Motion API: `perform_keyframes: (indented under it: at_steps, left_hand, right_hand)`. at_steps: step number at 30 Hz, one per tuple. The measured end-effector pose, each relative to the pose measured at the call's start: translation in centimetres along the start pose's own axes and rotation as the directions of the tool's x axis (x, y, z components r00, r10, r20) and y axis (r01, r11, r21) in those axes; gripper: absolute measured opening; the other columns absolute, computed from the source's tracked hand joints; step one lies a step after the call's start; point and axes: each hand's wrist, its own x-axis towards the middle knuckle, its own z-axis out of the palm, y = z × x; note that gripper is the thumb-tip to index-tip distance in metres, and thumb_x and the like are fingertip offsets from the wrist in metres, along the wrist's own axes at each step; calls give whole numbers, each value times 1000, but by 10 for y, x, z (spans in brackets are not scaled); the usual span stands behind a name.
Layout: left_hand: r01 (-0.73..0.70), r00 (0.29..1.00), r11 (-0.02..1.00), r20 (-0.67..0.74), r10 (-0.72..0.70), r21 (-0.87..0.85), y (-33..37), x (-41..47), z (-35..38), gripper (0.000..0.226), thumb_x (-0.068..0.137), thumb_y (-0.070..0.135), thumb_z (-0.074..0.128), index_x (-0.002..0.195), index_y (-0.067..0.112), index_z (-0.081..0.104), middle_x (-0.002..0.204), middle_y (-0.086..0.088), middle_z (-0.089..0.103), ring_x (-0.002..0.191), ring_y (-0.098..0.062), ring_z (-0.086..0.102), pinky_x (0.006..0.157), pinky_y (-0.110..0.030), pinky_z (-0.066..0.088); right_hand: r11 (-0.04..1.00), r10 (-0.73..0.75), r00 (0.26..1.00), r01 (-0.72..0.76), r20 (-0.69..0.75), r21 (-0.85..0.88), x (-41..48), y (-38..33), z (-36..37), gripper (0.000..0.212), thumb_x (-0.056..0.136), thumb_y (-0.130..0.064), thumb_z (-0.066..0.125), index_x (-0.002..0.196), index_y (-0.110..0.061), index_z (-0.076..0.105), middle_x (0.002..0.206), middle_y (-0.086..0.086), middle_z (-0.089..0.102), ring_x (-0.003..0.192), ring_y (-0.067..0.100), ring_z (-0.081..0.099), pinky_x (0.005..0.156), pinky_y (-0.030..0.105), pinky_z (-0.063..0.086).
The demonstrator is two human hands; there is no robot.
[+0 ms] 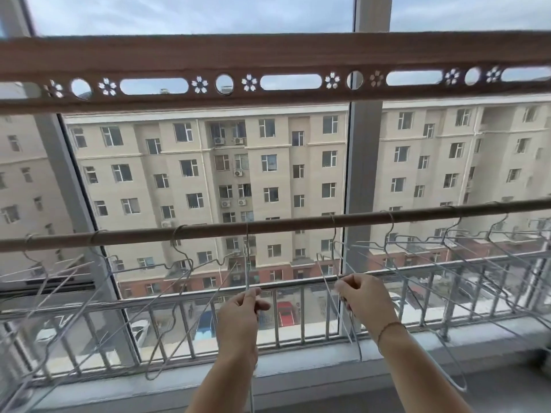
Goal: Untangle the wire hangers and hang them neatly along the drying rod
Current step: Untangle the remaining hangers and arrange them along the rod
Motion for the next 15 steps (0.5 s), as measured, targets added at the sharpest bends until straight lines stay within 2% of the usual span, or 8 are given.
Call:
perform_keyframes:
  at_steps: [2,5,6,8,11,13,15]
  left_hand:
    - [-1,1000,1000,-9,1,-2,2,3,-7,23,93,18,55,91,4,72,55,1,67,51,-10,44,63,-37,47]
    - [8,1000,1000,-7,-8,-27,4,4,-12,23,94,18,54,89,5,72,60,-3,68,52,-10,43,82,-45,47]
    - [10,1000,999,-9,-10,-37,5,4,-14,23,94,18,54,86,6,72,62,-4,68,52,-11,43,80,-42,42]
    - [12,1000,998,-12,-13,-57,5,6,-16,24,93,17,54,79,8,71,63,-6,68,52,-12,42,77,-37,32]
    - [17,1000,999,-14,-18,-46,4,10,-19,26,93,18,55,75,8,71,67,-9,69,51,-14,40,69,-30,33]
    - [17,1000,999,-12,-17,-35,3,13,-19,29,92,19,57,69,10,71,68,-10,69,51,-15,39,57,-28,32]
    - [18,1000,999,0,-18,-33,3,13,-18,27,91,19,57,70,10,72,68,-9,70,53,-14,40,61,-30,38]
  right_hand:
    - [1000,-8,1000,8,7,-7,-1,-3,4,15,84,-19,59,71,-15,65,60,2,65,53,13,58,58,30,52]
    - [999,-26,1000,26,14,-29,-3,-8,12,16,85,-21,59,71,-17,65,60,3,66,56,16,61,65,38,56]
    - [999,-33,999,34,20,-33,-4,-9,15,16,85,-21,59,70,-17,65,59,3,66,55,16,61,65,38,55]
    - [999,-49,998,49,32,-18,-5,-13,19,17,85,-21,60,69,-17,64,58,2,65,52,13,60,61,32,54]
    - [997,-74,996,74,51,-6,-7,-17,25,19,87,-19,59,69,-17,64,57,-1,63,47,8,56,51,21,48]
    - [996,-85,994,86,64,-6,-8,-20,29,18,86,-19,59,69,-16,64,58,1,63,49,10,56,52,23,49]
    - [996,-87,993,86,82,12,-9,-22,34,18,87,-17,59,69,-16,63,57,1,62,49,10,56,52,23,49]
